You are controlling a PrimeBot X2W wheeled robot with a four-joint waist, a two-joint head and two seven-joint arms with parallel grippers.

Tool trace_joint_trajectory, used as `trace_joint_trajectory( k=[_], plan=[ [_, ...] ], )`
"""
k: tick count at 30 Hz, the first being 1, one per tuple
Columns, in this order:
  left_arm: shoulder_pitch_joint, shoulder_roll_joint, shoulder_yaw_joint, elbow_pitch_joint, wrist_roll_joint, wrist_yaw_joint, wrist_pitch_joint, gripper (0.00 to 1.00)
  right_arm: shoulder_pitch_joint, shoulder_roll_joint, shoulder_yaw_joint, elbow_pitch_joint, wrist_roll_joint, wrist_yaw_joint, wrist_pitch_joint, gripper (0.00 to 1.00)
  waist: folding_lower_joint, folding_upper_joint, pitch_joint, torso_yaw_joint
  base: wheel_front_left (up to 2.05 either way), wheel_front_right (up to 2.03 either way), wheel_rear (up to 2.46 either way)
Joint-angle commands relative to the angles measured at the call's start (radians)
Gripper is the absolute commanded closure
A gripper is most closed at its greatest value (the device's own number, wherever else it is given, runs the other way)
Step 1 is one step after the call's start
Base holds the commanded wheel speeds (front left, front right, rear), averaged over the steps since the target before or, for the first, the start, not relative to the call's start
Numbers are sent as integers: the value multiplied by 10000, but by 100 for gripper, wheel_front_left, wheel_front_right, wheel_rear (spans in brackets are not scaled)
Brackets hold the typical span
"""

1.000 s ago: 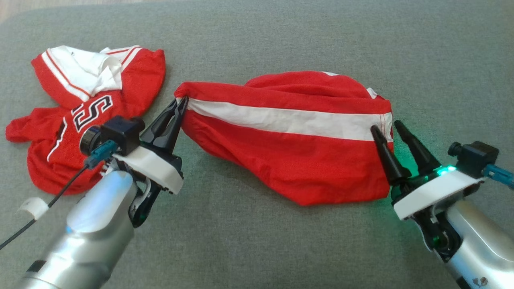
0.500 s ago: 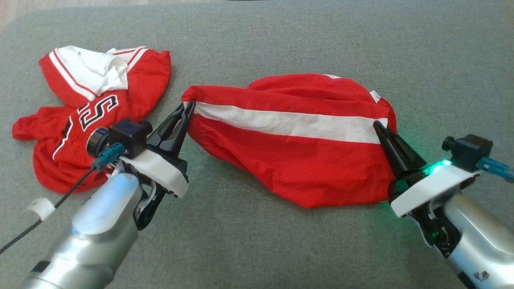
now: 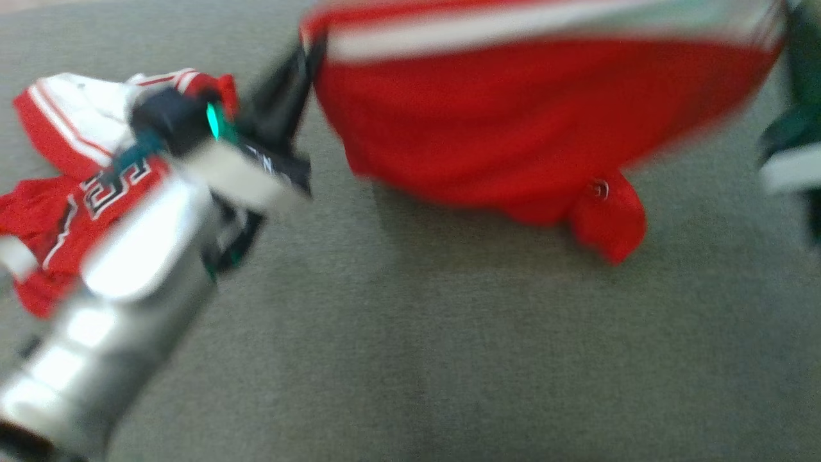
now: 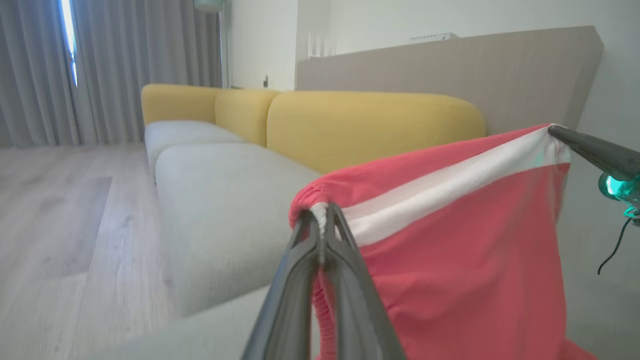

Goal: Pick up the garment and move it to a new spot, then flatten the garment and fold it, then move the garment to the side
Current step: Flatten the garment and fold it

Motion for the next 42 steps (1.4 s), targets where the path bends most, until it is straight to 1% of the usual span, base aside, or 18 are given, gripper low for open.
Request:
trace_joint_trajectory(
  k=[1,5,8,9,13,15,17,21,25,29,31,35,39,42],
  plan=[
    [-1355,547,387,-364,39,17,-95,100,-869,-487,-174,-454,-68,-7,-104,100,-1,0,287,-346,0,0,0],
    [-3188,495,220,-237,121,17,-95,100,-2743,-960,-238,-307,-183,-7,-104,100,-1,0,651,-669,0,0,0],
    [-4592,386,169,106,266,17,-95,100,-4130,-1072,-315,-75,-308,-7,-104,100,-1,0,904,-851,0,0,0],
    [-4592,386,169,106,266,17,-95,100,-4130,-1072,-315,-75,-308,-7,-104,100,-1,0,904,-851,0,0,0],
    [-5750,179,441,251,517,17,-95,100,-5418,-1134,-446,84,-509,-7,-104,100,-1,0,1087,-979,0,0,0],
    [-5837,119,619,173,574,17,-95,100,-5675,-1188,-575,61,-560,-7,-104,100,-1,0,1106,-983,0,0,0],
    [-5591,102,682,-15,592,17,-95,100,-5560,-1250,-718,-27,-511,-7,-104,100,-1,0,1110,-930,0,0,0],
    [-4333,147,541,-403,570,17,-95,100,-4219,-1458,-743,-321,-202,-7,-104,100,-1,0,1053,-730,0,0,0],
    [-2357,240,443,-756,649,17,-95,100,-1870,-1494,-807,-676,72,-7,-105,100,-1,0,830,-549,0,0,0],
    [-71,292,571,-1066,704,17,-95,100,548,-1517,-719,-1249,537,-7,-105,100,-1,0,469,-508,0,0,0],
    [1006,378,598,-1244,955,17,-95,100,1682,-1502,-766,-1639,729,-7,-105,100,-1,0,234,-540,0,0,0],
    [3103,347,969,-1680,1456,17,-95,100,3756,-1742,-723,-2281,1086,-7,-105,100,-1,0,-249,-608,0,0,0],
    [4889,288,1159,-1988,2068,36,-95,100,5450,-2008,-913,-2809,1574,-7,-105,100,-1,0,-718,-675,0,0,0],
    [5976,202,1222,-2211,2231,35,-95,100,6652,-2170,-1151,-3275,1869,-7,-105,100,-1,0,-1006,-699,0,0,0]
  ],
)
